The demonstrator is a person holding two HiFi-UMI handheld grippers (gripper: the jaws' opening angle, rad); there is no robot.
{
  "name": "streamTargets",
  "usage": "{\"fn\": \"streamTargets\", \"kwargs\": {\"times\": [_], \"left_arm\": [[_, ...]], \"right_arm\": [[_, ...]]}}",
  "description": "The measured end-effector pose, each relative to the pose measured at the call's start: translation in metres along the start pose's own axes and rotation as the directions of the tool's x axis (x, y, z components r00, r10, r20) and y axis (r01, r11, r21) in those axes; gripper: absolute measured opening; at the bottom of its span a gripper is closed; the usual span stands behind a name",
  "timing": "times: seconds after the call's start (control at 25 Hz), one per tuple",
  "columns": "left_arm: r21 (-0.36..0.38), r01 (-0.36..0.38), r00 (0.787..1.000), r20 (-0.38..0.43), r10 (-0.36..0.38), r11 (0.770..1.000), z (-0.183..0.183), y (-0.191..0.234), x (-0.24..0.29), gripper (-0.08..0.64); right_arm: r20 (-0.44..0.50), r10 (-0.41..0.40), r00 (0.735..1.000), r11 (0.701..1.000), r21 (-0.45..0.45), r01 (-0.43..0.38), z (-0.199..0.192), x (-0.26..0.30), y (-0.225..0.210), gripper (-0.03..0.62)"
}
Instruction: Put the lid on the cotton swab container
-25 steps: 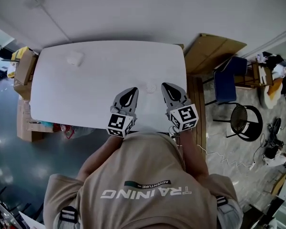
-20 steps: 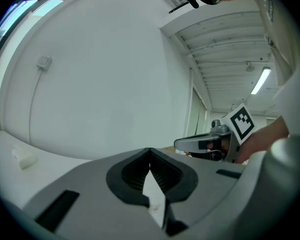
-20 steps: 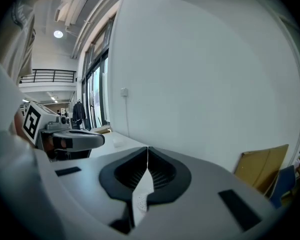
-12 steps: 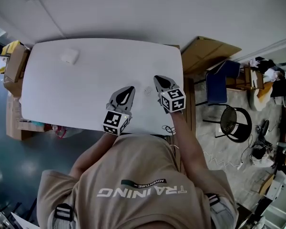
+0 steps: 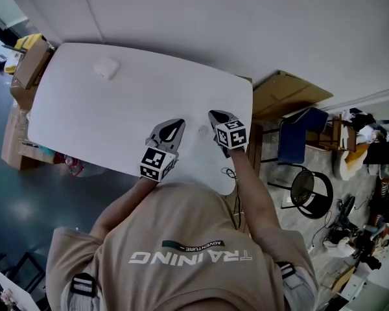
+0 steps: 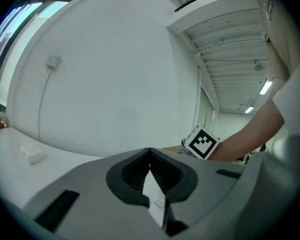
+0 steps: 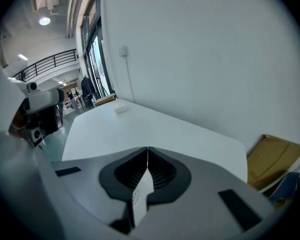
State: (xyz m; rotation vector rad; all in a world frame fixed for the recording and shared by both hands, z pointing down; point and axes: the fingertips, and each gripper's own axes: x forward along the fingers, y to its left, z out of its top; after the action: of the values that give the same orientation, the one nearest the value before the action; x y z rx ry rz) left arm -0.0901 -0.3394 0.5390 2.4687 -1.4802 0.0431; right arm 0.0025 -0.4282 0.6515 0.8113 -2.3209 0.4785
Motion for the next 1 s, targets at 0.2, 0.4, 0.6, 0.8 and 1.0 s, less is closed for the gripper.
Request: {"fn": "streamTargets", "kwargs": {"times": [0.2, 0.4, 0.6, 0.8, 1.0], "left_arm": [[-0.003, 0.014, 1.0, -0.018, -0.014, 1.0, -0.007, -0.001, -0.007, 0.012], [0.003, 0.019, 1.0, -0.024, -0.019, 1.0, -0.01, -0.007, -0.007, 0.012], [0.012, 0.013, 1.0, -0.019, -0.013, 1.0, -0.006, -0.008, -0.009, 0.012], [0.013, -0.009, 1.0, -0.014, 0.009, 1.0, -0.005, -0.002, -0.012, 0.012], [0.011, -0.031, 0.999, -0.008, 0.031, 0.999, -0.005, 0.0, -0.018, 0.012]], "right_arm": [[-0.028, 0.026, 0.999, 1.0, -0.009, -0.026, -0.022, 0.001, 0.016, 0.018], [-0.046, 0.06, 0.997, 0.998, 0.007, -0.059, -0.043, -0.002, 0.029, 0.018], [-0.053, 0.071, 0.996, 0.997, 0.036, -0.069, -0.056, -0.006, 0.036, 0.018], [-0.08, 0.081, 0.993, 0.996, 0.039, -0.079, -0.066, -0.002, 0.041, 0.018], [-0.084, 0.071, 0.994, 0.997, 0.02, -0.07, -0.071, -0.003, 0.041, 0.018]]}}
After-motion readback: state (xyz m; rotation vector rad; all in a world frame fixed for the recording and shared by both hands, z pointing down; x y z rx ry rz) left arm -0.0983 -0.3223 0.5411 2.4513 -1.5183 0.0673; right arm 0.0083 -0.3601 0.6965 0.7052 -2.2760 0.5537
